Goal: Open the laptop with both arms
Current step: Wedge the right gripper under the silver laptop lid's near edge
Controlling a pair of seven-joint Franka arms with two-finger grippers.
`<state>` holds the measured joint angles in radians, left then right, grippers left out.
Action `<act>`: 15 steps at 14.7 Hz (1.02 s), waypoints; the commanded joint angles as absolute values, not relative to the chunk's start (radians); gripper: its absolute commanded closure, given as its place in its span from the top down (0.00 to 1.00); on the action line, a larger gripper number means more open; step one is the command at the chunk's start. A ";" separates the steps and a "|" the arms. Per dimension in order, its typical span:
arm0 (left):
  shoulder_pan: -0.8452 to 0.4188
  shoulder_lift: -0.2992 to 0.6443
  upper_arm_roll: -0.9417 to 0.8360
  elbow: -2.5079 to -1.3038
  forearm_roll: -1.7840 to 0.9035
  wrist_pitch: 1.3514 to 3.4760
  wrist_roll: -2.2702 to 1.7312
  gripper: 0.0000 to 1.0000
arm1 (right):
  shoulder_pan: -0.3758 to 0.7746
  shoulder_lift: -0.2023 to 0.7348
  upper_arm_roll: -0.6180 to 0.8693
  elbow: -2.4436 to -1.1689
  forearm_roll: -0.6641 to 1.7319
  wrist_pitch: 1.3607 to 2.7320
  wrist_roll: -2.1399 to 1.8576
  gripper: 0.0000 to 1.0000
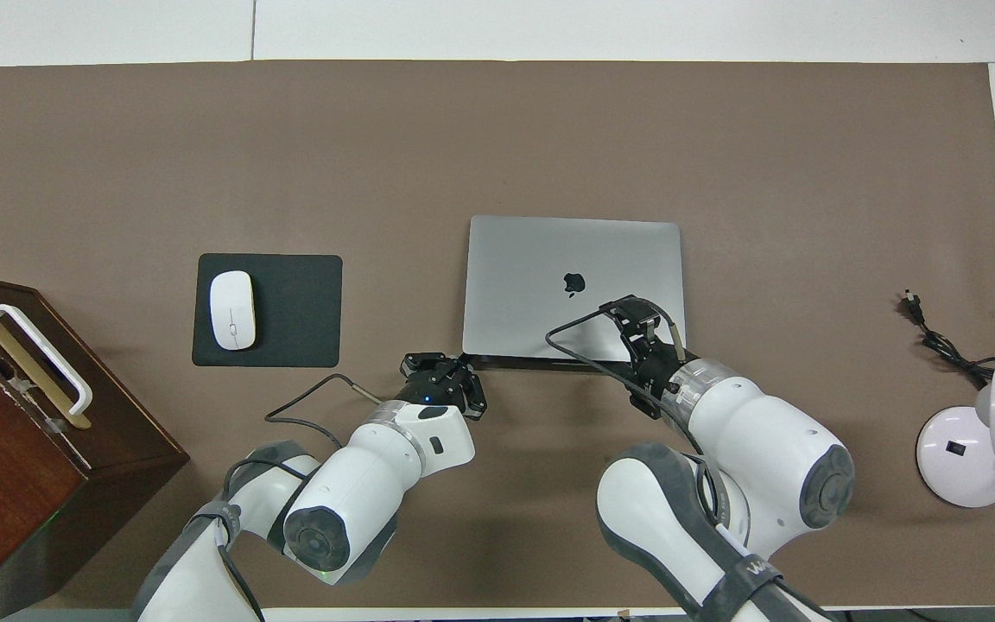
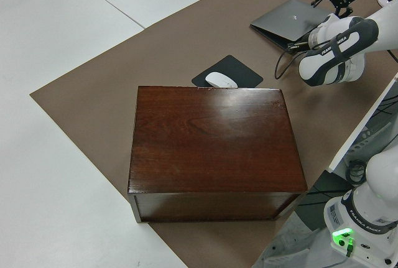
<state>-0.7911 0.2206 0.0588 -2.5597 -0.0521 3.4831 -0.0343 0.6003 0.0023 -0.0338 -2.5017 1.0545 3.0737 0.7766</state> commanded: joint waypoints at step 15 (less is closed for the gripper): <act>-0.793 0.270 0.074 -2.502 -0.051 3.505 -0.018 0.00 | 0.617 0.086 -0.032 -2.405 1.140 3.094 0.700 1.00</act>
